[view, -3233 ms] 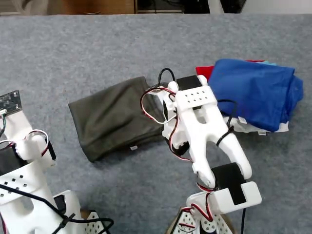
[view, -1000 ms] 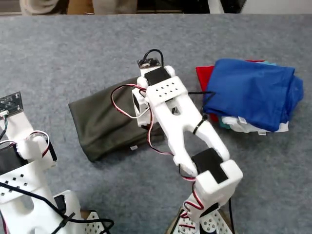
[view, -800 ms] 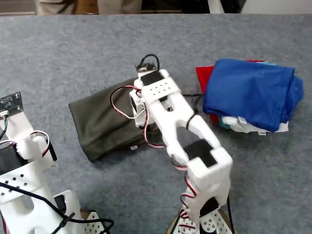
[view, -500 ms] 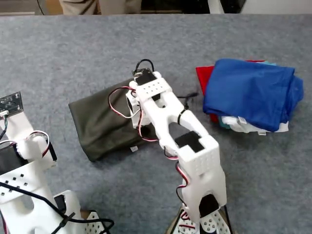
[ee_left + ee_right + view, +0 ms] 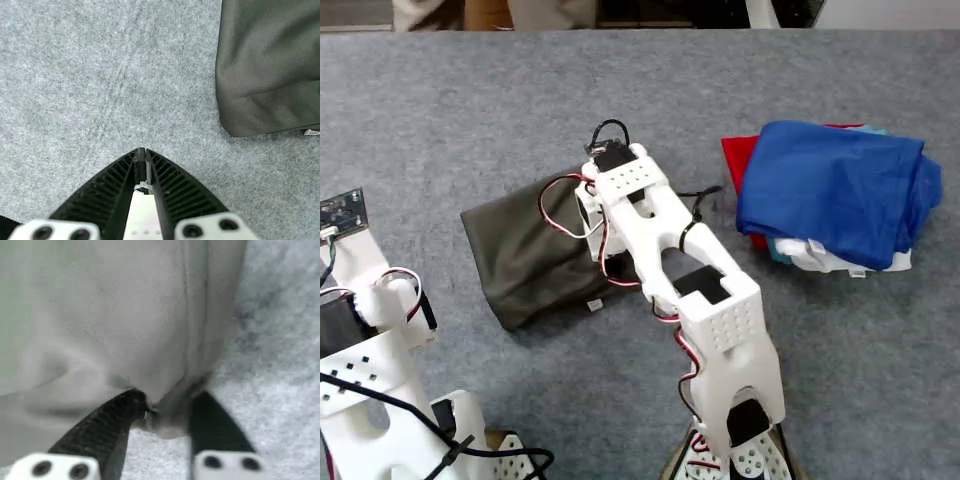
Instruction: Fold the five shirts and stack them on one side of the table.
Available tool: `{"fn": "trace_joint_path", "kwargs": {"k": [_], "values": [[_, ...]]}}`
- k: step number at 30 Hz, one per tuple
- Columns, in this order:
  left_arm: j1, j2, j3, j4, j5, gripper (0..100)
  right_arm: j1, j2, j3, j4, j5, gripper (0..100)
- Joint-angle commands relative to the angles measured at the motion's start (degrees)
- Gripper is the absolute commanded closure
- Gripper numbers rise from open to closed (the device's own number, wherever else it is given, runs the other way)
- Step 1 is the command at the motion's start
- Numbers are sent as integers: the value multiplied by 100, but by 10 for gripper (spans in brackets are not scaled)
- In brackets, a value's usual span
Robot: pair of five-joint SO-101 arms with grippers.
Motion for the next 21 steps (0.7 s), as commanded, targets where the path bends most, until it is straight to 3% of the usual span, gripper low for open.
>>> {"fn": "trace_joint_path", "kwargs": {"k": [1, 14, 21], "values": [[-53, -57, -9, -44, -18, 981, -4, 277, 57, 70, 62, 995], [-53, -57, -9, -44, -18, 981, 277, -365, -804, 1073, 114, 998], [-53, -57, -9, -44, -26, 981, 954, -1578, -1464, 1609, 1081, 998]]}}
